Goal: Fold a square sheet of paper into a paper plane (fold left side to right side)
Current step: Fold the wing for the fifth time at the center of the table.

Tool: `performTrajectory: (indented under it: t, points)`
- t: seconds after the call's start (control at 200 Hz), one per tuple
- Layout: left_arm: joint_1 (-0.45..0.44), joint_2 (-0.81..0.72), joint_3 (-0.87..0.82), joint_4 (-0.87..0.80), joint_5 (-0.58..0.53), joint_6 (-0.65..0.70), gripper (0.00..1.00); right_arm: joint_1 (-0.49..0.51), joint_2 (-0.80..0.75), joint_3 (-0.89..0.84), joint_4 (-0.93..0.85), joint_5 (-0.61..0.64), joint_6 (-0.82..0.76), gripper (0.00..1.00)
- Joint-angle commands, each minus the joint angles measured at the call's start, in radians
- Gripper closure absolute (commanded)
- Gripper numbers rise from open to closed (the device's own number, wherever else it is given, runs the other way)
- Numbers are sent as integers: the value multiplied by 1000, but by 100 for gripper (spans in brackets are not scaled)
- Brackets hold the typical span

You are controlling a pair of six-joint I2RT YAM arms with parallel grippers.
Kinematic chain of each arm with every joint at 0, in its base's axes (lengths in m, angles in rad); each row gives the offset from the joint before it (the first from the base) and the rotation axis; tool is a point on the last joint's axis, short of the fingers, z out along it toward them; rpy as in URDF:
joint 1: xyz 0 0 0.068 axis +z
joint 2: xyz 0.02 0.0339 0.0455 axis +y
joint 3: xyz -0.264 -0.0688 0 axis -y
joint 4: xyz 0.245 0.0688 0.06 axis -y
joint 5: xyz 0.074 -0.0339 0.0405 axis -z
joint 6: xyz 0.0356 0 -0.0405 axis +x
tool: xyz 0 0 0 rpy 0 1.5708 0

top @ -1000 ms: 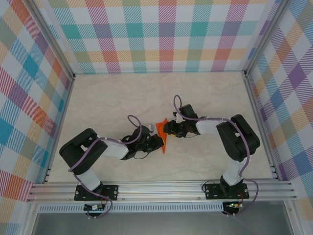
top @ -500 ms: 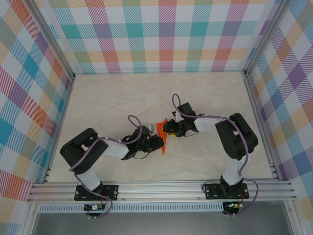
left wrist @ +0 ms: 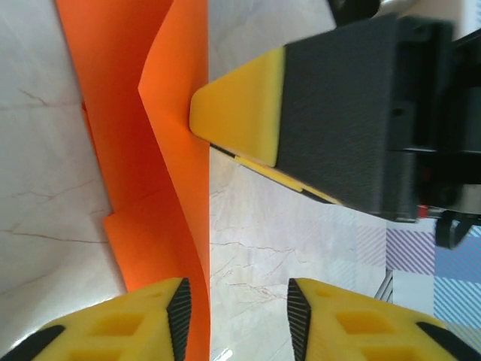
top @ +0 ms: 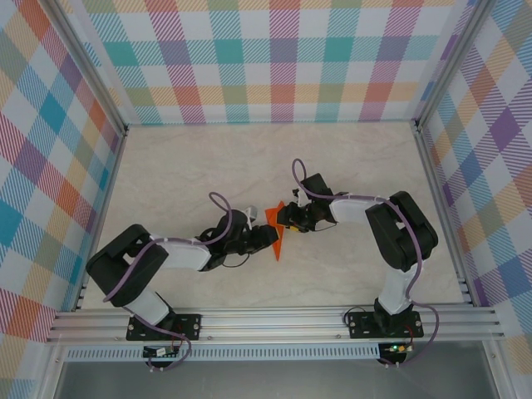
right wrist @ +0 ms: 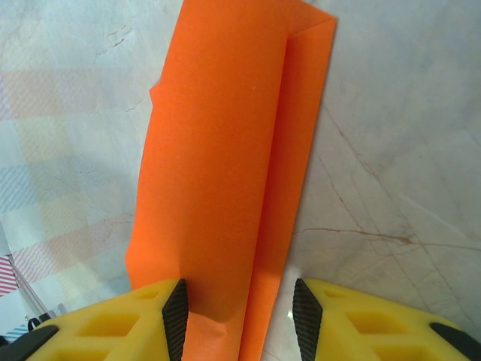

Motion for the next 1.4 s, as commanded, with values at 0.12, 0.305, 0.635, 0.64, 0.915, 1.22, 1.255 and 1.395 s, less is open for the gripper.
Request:
performTrajectory:
  t: [0.12, 0.305, 0.635, 0.64, 0.915, 1.22, 1.255, 1.395]
  points:
    - [125, -103, -1, -158, 53, 43, 50, 23, 63, -12, -49, 65, -24, 55]
    - [172, 8, 75, -108, 133, 35, 52, 23, 61, -15, -49, 65, -26, 55]
    - [177, 187, 172, -15, 181, 0, 60, 23, 61, -9, -64, 66, -30, 55]
    - [177, 189, 172, -15, 182, 0, 60, 22, 61, -9, -65, 66, -30, 55]
    - [177, 246, 222, -44, 185, 5, 81, 23, 67, -3, -76, 68, -36, 55]
    - [177, 266, 279, -179, 132, 83, 100, 25, 58, -5, -76, 65, -41, 54]
    - [177, 265, 286, -198, 124, 99, 100, 23, 59, -5, -75, 65, -41, 54]
    - [177, 269, 302, -225, 111, 140, 100, 24, 45, -14, -54, 50, -36, 53]
